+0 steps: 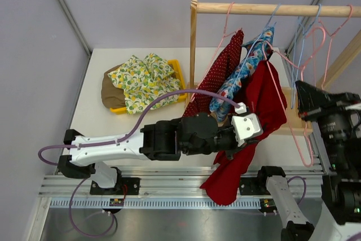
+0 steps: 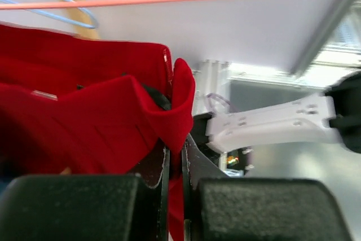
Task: Remove the skirt from the hanger
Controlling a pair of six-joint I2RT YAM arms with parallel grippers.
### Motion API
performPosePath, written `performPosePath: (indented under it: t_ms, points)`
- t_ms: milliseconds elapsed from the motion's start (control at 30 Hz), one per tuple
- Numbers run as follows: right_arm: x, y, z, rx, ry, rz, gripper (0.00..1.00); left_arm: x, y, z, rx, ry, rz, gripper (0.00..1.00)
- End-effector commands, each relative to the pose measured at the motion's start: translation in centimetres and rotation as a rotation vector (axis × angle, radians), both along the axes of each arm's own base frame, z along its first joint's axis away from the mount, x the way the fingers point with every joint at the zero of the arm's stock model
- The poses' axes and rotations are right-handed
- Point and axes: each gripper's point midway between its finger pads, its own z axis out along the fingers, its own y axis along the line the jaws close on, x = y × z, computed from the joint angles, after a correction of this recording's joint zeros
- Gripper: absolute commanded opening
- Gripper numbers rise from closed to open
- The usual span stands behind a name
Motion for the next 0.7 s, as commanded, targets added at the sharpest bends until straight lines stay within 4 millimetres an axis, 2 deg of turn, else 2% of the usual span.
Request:
performPosePath:
  t_ms: [0, 33, 67, 167, 200, 267, 300, 367, 400, 467, 600, 667]
  points:
    - [-6.1, 1.4, 2.3, 0.019, -0.125, 0.065, 0.00, 3.3, 1.9, 7.4, -0.079, -0.160, 0.157, 0.00]
    - [-7.1, 2.0, 2.7, 0.004, -0.162, 0.095, 0.00, 3.8, 2.4, 8.4, -0.079, -0.191, 0.180, 0.00]
    - [-9.7, 3.3, 3.0, -0.026, -0.222, 0.163, 0.00, 4.9, 3.4, 10.8, -0.106, -0.220, 0.240, 0.00]
    - [-14.0, 5.5, 3.9, -0.114, -0.332, 0.281, 0.00, 7.3, 6.8, 13.5, -0.086, -0.329, 0.371, 0.00]
    - [-15.4, 6.1, 4.4, -0.137, -0.367, 0.307, 0.00, 7.8, 9.2, 15.7, -0.119, -0.367, 0.406, 0.00]
    - [-17.2, 7.3, 4.7, -0.172, -0.399, 0.380, 0.00, 8.8, 12.3, 17.6, -0.146, -0.397, 0.487, 0.00]
    - [-17.9, 7.7, 4.9, -0.177, -0.409, 0.406, 0.00, 9.2, 14.8, 19.0, -0.178, -0.427, 0.521, 0.00]
    - [-19.4, 8.7, 5.3, -0.209, -0.434, 0.472, 0.00, 10.5, 18.1, 19.7, -0.186, -0.442, 0.630, 0.00]
    - [-20.1, 9.0, 5.7, -0.217, -0.457, 0.490, 0.00, 11.3, 20.5, 20.0, -0.184, -0.461, 0.701, 0.00]
    - [-20.6, 9.4, 5.8, -0.228, -0.471, 0.534, 0.00, 12.3, 22.3, 19.9, -0.170, -0.480, 0.770, 0.00]
    - [-20.1, 9.7, 5.6, -0.272, -0.466, 0.594, 0.00, 15.4, 25.7, 18.5, -0.057, -0.519, 0.924, 0.00]
    - [-19.1, 9.1, 5.2, -0.269, -0.437, 0.580, 0.00, 17.4, 28.5, 18.5, -0.041, -0.522, 1.024, 0.00]
